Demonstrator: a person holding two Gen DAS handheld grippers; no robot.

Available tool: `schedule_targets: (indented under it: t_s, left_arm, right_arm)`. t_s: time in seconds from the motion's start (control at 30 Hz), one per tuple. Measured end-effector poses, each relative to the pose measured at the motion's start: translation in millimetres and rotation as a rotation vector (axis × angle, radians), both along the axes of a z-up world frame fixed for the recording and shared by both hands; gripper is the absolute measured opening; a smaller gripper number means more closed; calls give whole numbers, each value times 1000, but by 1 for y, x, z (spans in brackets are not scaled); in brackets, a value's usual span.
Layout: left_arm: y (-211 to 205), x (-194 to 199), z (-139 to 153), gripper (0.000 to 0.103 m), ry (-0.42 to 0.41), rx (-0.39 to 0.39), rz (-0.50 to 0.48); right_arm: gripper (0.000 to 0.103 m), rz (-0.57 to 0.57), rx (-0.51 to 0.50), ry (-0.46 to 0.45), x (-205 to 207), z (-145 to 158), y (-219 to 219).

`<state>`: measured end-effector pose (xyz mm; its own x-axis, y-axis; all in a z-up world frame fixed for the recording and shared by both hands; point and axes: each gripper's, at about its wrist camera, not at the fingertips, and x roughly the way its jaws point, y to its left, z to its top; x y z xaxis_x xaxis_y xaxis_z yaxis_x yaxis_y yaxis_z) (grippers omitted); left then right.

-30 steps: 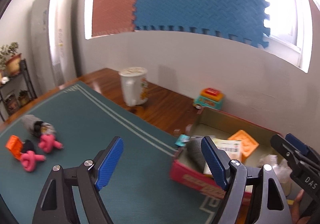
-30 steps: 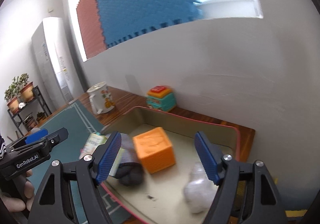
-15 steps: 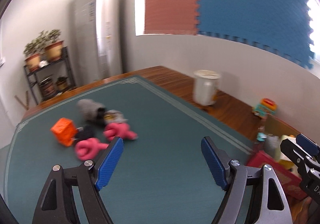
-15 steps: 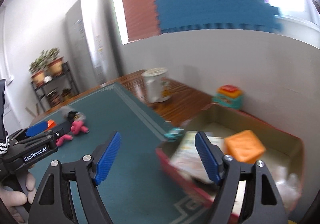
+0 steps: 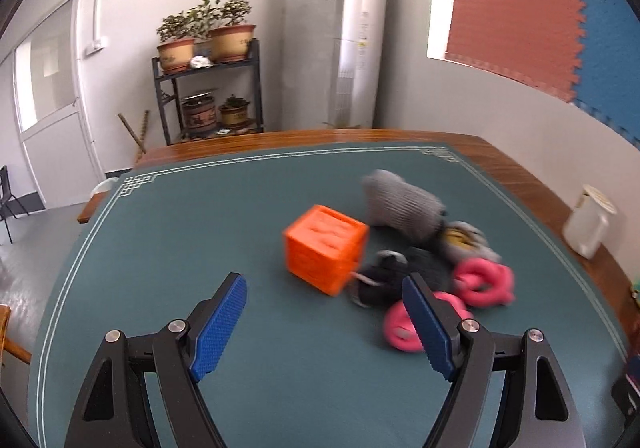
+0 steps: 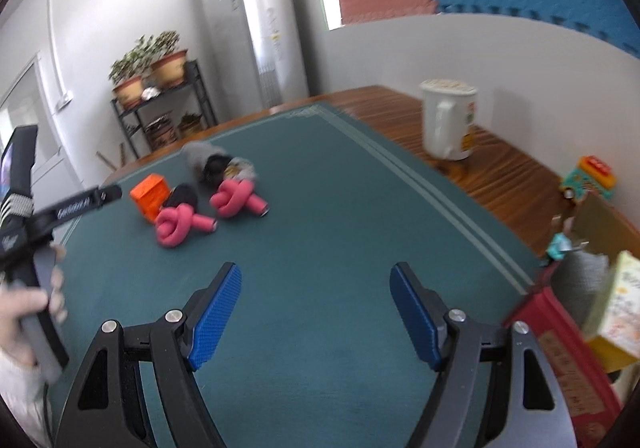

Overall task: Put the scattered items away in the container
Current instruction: 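Return to the pile and grasp the other orange cube with the left tool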

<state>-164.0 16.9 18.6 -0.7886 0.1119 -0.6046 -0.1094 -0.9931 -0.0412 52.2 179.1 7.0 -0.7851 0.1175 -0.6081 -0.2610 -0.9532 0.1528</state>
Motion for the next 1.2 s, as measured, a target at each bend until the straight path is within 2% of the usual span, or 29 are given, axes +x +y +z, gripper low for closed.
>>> schedule_targets:
  t_s: [0.17, 0.33, 0.43, 0.53, 0.7, 0.77, 0.83, 0.87, 1.0, 1.2]
  left_arm:
    - [-7, -30, -17, 82, -11, -42, -37]
    - [7, -56, -32, 82, -35, -76, -131]
    - [16, -67, -40, 82, -30, -126, -159]
    - [20, -80, -47, 82, -43, -142, -175]
    - [17, -93, -47, 82, -50, -109, -184]
    - [16, -98, -50, 82, -77, -87, -195]
    - [15, -101, -53, 74, -99, -63, -206]
    - [14, -100, -53, 61, -102, -45, -214]
    - [13, -91, -53, 56, -102, -28, -209]
    - [6, -72, -49, 55, -116, 34, -164]
  right_arm:
    - [80, 10, -31, -30, -5, -12, 2]
    - [80, -4, -75, -41, -5, -16, 10]
    - [80, 1, -75, -49, -6, -17, 8]
    - [80, 14, -63, -62, -9, -19, 5]
    - [80, 27, -52, -88, -14, -25, 1]
    - [80, 31, -46, -96, -15, -27, -1]
    - [80, 34, -39, -102, -16, -28, -2]
    - [80, 36, -38, -105, -17, -29, -3]
    - [80, 42, -48, -110, -18, -31, -2]
    - [80, 35, -38, -92, -16, -28, -2]
